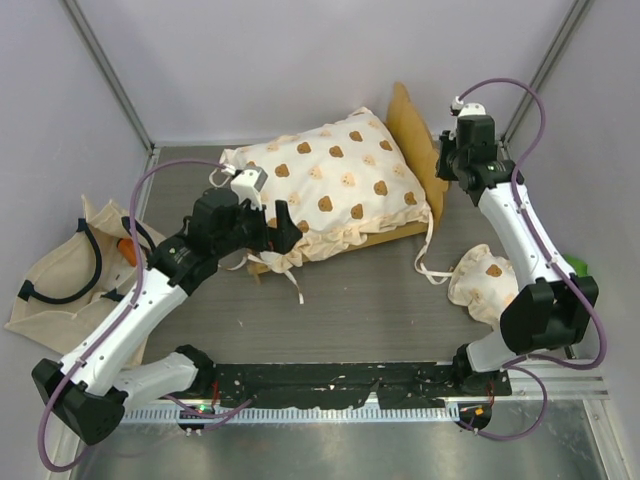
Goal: Set up the pet bed
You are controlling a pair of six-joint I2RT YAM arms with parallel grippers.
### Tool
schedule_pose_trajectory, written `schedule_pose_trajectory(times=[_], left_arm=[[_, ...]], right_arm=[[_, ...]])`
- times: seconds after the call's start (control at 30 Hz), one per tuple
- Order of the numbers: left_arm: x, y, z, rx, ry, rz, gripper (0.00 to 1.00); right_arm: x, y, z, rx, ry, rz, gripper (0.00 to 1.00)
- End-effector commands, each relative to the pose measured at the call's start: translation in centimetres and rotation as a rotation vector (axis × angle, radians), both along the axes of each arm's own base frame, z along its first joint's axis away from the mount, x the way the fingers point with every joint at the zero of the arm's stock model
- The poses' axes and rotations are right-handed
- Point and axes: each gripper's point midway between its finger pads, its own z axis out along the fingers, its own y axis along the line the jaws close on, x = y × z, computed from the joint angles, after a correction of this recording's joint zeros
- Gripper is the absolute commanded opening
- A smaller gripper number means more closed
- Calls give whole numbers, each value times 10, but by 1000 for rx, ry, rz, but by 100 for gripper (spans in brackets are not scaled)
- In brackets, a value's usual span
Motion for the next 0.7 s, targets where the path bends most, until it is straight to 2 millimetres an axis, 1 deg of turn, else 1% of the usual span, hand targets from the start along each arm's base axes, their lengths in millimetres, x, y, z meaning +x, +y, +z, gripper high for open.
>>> schedule_pose_trajectory(times=[0.0, 0.03, 0.07, 0.1, 0.13, 0.17, 0.2, 0.23, 0.27, 0.3, 0.33, 0.37, 0.4, 0.43, 0.47, 0.5, 0.53, 0.57, 0.6, 0.63, 0.67], left_arm=[[0, -8, 20, -30, -102, -42, 100], [0, -9, 19, -30, -103, -47, 100], [1, -10, 22, -35, -114, -48, 100], [1, -11, 23, -33, -119, -53, 100], [1, -14, 23, -25, -127, -53, 100], [5, -12, 22, 1, -135, -24, 100], [3, -15, 23, 12, -144, -33, 100], [6, -14, 22, 45, -161, -22, 100], [3, -21, 20, 56, -164, -39, 100], [5, -24, 18, 73, -162, -41, 100], [2, -30, 17, 90, -170, -68, 100], [-4, -41, 16, 96, -181, -100, 100], [-4, -49, 10, 123, -188, -114, 100], [-6, -57, 8, 140, -204, -133, 100], [-14, -77, 10, 148, -249, -193, 100], [-15, -89, -1, 175, -247, -224, 100], [-15, -100, -2, 177, -260, -243, 100], [-18, -110, -4, 192, -280, -276, 100], [-26, -124, -8, 198, -287, -319, 100], [-24, -137, -19, 217, -294, -334, 100], [-24, -142, -24, 237, -311, -350, 100]], right_arm=[[-20, 24, 4, 98, -19, 122, 10], [-26, 32, -1, 129, -11, 150, 6], [-34, 39, 7, 173, -28, 160, 4], [-40, 49, 8, 203, -28, 184, 4], [-47, 53, 3, 227, -19, 178, 3], [-54, 66, 4, 267, -18, 174, 1], [-62, 65, 12, 271, -44, 131, 1], [-69, 70, 3, 287, -31, 136, 1], [-78, 87, 3, 302, -33, 178, 1], [-88, 93, 11, 346, -58, 181, 1], [-95, 101, 2, 362, -49, 189, 1], [-100, 107, 3, 385, -51, 196, 1], [-111, 122, 2, 421, -33, 219, 1], [-114, 116, -1, 406, -50, 160, 1], [-118, 119, -4, 413, -48, 150, 1], [-125, 131, -5, 426, -48, 170, 1], [-129, 133, -12, 443, -37, 156, 1], [-132, 136, -14, 449, -35, 151, 1], [-134, 137, -16, 457, -32, 143, 1], [-138, 139, -19, 461, -26, 146, 1], [-138, 135, -19, 456, -35, 129, 1]])
